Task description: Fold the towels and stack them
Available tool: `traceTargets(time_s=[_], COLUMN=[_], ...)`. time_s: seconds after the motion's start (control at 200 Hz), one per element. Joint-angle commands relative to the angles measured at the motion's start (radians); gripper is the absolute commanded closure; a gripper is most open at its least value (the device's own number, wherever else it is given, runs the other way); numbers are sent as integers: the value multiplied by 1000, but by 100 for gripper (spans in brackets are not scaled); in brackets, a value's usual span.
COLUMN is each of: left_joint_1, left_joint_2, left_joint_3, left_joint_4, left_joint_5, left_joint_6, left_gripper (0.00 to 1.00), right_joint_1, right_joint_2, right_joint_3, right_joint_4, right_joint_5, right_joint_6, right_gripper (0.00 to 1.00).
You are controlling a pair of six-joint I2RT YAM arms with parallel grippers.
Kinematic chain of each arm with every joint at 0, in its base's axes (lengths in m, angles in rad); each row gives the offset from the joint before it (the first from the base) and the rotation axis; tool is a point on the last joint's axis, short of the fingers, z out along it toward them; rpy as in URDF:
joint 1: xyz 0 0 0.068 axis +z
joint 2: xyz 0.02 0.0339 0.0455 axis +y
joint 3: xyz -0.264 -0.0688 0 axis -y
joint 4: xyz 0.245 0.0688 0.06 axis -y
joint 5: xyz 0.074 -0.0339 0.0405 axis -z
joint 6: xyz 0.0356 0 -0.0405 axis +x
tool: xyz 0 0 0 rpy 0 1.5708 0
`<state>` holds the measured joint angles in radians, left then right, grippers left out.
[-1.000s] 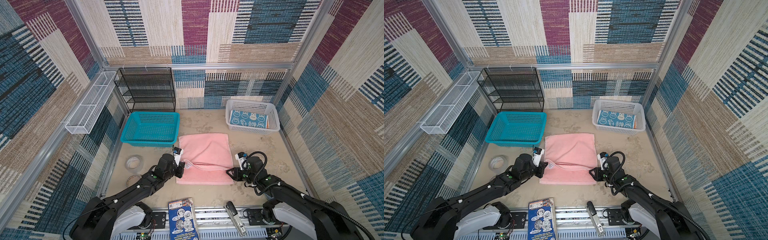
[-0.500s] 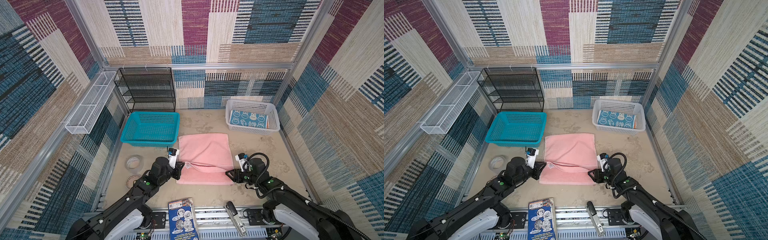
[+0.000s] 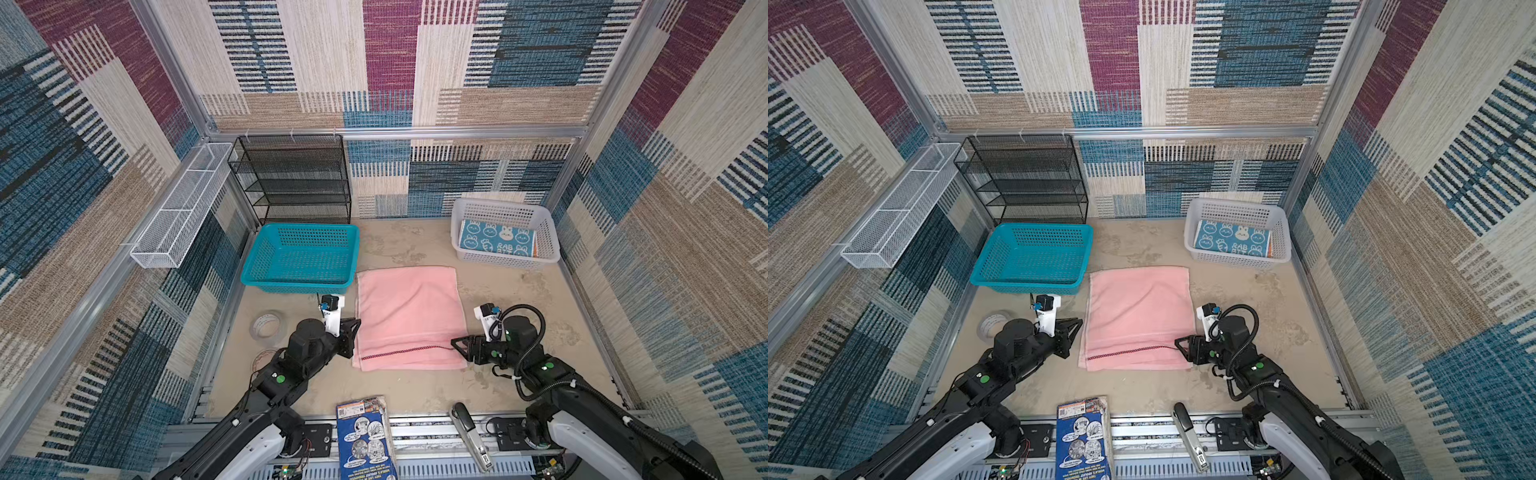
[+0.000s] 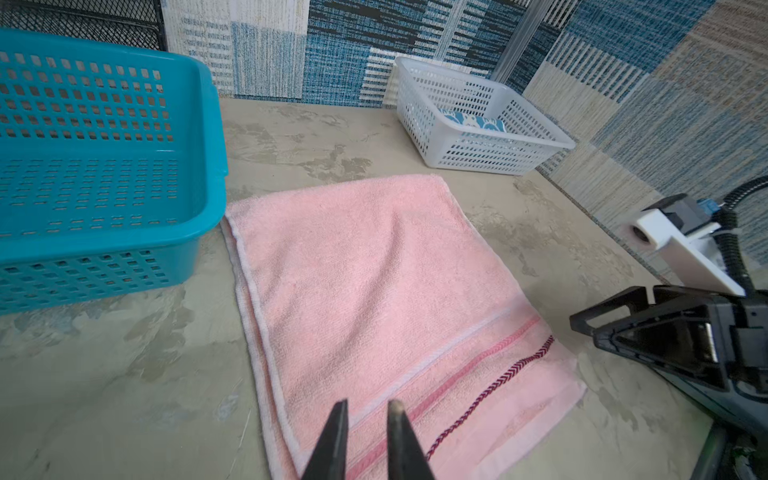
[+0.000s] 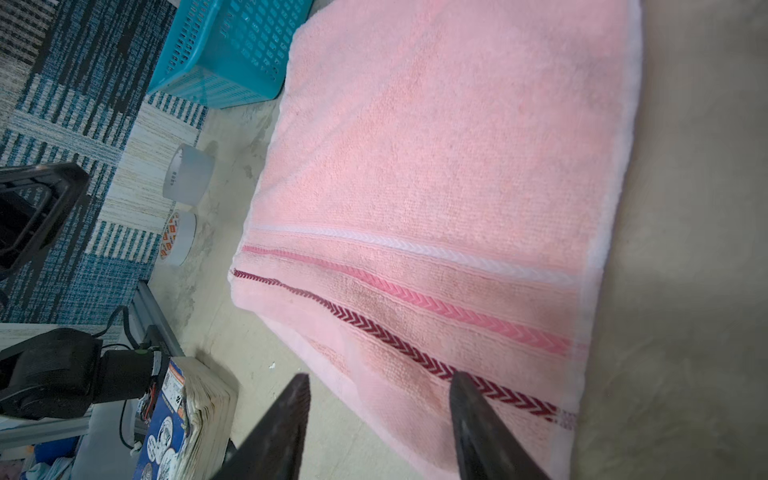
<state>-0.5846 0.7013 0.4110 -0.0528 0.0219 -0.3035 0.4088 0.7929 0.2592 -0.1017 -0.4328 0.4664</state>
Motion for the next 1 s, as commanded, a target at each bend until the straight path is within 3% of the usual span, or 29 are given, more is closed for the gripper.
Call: traceTargets(time_s=[0.0,0.215,0.436,0.721,0.997], left_joint_1=[0,2,9,57,89], left_joint_2=[66,276,510,775,908], left_joint_3=[44,163,343,565,673], left_joint_4=[8,33,3,-75,-104], left_joint_5=[-35,-55,-101,-82,-91], left_joint_6=[-7,29,60,45,29], left_gripper=[77,72,63,53,42], right_joint_1=[1,1,1,-5,-72], right_joint_2=[15,130,315,530,731], right_joint_3=[37,130,232,387,516], right_joint_4=[-18,18,108,163,198], right_joint_5=[61,204,338,514,503], right_joint_6=[7,-3,-17,-6,-32], right_gripper=[39,29,27,23,21])
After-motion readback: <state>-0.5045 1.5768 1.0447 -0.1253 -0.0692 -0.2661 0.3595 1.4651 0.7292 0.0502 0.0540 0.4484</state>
